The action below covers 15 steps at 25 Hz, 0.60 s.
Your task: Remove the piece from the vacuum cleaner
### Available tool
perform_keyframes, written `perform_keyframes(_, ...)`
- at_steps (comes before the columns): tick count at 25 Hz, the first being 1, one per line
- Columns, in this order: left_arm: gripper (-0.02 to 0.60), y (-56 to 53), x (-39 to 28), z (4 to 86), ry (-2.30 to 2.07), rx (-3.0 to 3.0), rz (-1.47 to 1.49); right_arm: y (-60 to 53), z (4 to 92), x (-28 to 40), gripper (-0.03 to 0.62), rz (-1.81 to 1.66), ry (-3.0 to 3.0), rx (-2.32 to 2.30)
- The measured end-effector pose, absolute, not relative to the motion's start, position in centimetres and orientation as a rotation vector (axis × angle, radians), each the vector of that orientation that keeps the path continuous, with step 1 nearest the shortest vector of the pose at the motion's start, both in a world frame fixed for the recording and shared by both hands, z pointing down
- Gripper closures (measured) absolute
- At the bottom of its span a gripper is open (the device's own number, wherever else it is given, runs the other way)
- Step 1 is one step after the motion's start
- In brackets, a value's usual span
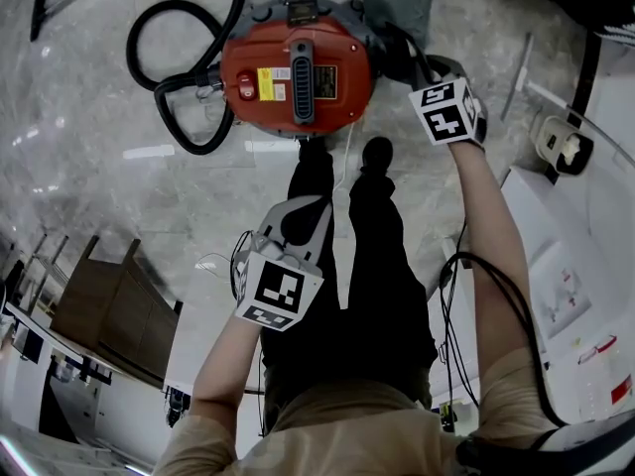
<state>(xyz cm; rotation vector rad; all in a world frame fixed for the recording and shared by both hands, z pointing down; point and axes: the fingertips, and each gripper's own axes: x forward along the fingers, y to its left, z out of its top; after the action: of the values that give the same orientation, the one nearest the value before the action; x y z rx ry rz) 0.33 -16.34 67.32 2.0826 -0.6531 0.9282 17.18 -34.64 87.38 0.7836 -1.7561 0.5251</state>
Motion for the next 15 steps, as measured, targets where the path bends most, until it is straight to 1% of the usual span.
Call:
perform_keyframes(5,0.586,-16.23,0.56,67.40,-0.647,2.085,0.937,-34.80,87.29,17.33,0.560,0.368,-1.776,0.793)
perform_keyframes(7,0.586,-16.28,0.49,67.44,-0.649,2.084,0.937,-34.80,87.32,17.46,0.560,0.456,-1.782,0.851)
perform_keyframes(9,0.586,-16.34,0.43,67.56,-0.653,2.080,0.937,-34.92,87.40,17.52,0.560,0.734,-1.786,0.984)
perform_keyframes(12,0.586,-16.46,0.66,67.67,-0.654,2.079,0.930,-35.18,87.52,17.66,0.552,1.268,-1.734,1.212)
perform_keyframes(15,0.586,-16.52,1.05,67.78,-0.655,2.078,0.917,-35.19,87.69,17.89,0.545,1.563,-1.679,1.297)
